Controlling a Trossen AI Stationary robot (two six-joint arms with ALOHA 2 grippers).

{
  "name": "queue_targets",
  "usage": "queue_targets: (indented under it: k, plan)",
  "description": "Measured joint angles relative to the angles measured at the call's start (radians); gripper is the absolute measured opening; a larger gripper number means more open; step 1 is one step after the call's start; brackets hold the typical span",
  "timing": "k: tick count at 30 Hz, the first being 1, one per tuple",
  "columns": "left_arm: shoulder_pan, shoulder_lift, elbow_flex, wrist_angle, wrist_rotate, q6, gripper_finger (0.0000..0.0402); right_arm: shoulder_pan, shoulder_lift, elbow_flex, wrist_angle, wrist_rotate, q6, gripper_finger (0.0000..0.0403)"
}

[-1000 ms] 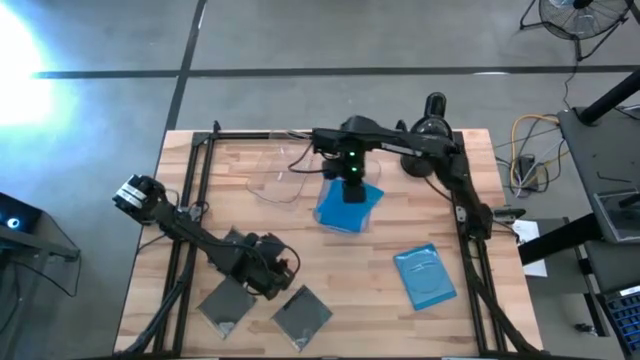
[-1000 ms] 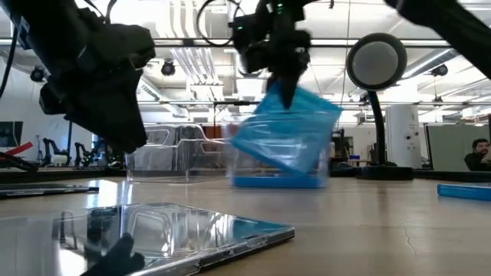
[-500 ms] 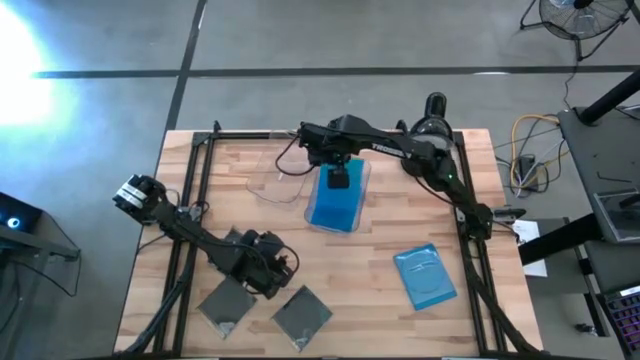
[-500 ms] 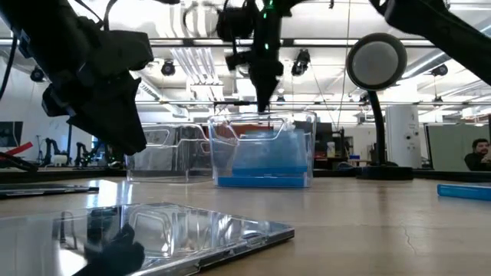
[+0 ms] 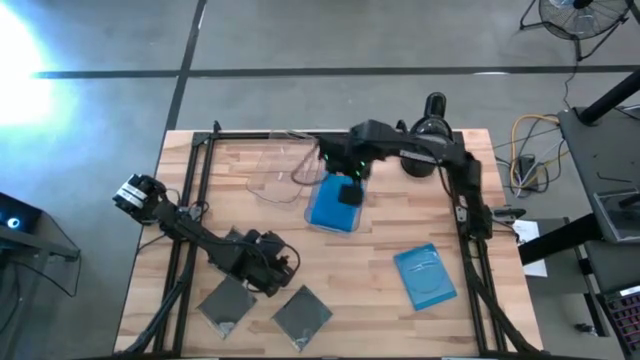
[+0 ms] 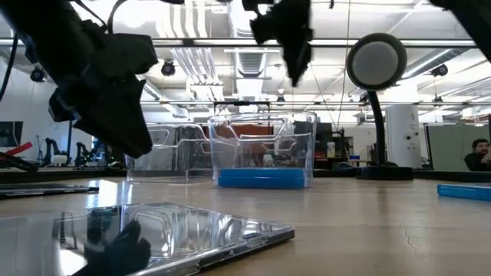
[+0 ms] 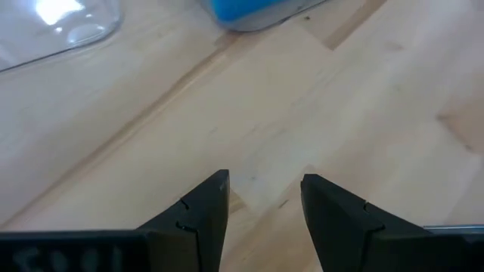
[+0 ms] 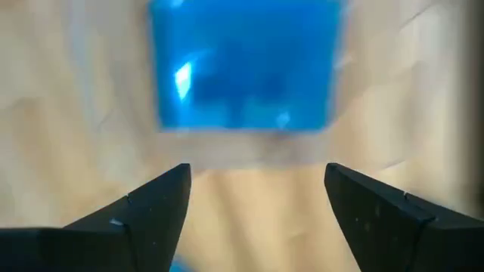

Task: Pick & place jewel cases by type
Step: Put the blue CD case into the right transparent bin

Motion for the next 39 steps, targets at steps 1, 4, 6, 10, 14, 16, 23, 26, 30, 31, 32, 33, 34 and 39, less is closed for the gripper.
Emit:
queue_targets:
  k: [1, 4, 6, 10, 14, 16, 23, 26, 30, 31, 32, 33, 34, 39]
  plan:
    - [0.003, 0.000, -0.003, 0.016, 0.000, 0.014, 0.0147, 0.020, -0.034, -0.073, 0.012, -0.027, 0.028, 0.0295]
    - [0.013, 0.000, -0.017, 0.070, 0.000, 0.043, 0.0147, 0.093, -0.184, -0.312, 0.071, -0.050, 0.118, 0.0290]
    - [0.019, 0.000, -0.022, 0.094, 0.001, 0.052, 0.0147, 0.148, -0.308, -0.480, 0.134, -0.062, 0.212, 0.0288]
    - [0.023, 0.000, -0.028, 0.120, 0.006, 0.063, 0.0147, 0.256, -0.533, -0.788, 0.318, -0.058, 0.526, 0.0286]
    - [0.028, 0.000, -0.028, 0.129, 0.025, 0.086, 0.0147, 0.375, -0.718, -1.020, 0.474, -0.056, 0.853, 0.0286]
    - [0.033, 0.000, -0.028, 0.147, 0.049, 0.118, 0.0147, 0.438, -0.762, -1.124, 0.535, -0.057, 0.993, 0.0286]
    - [0.041, 0.000, -0.027, 0.212, 0.104, 0.173, 0.0147, 0.636, -0.800, -1.361, 0.653, -0.073, 1.277, 0.0285]
    - [0.041, 0.000, -0.027, 0.215, 0.105, 0.169, 0.0147, 0.685, -0.783, -1.409, 0.725, -0.047, 1.324, 0.0285]
    - [0.041, 0.000, -0.027, 0.217, 0.107, 0.168, 0.0147, 0.726, -0.733, -1.466, 0.806, -0.048, 1.357, 0.0285]
    - [0.041, 0.000, -0.027, 0.217, 0.112, 0.168, 0.0147, 0.732, -0.717, -1.478, 0.836, -0.047, 1.364, 0.0285]
    - [0.041, 0.000, -0.027, 0.217, 0.115, 0.168, 0.0147, 0.734, -0.697, -1.490, 0.865, -0.047, 1.372, 0.0285]
    - [0.041, 0.000, -0.027, 0.216, 0.121, 0.168, 0.0147, 0.734, -0.675, -1.498, 0.891, -0.046, 1.376, 0.0285]
    - [0.041, 0.000, -0.028, 0.217, 0.125, 0.168, 0.0147, 0.734, -0.657, -1.503, 0.921, -0.045, 1.377, 0.0285]
    - [0.044, 0.000, -0.028, 0.217, 0.126, 0.167, 0.0147, 0.694, -0.557, -1.502, 1.209, -0.024, 1.366, 0.0285]
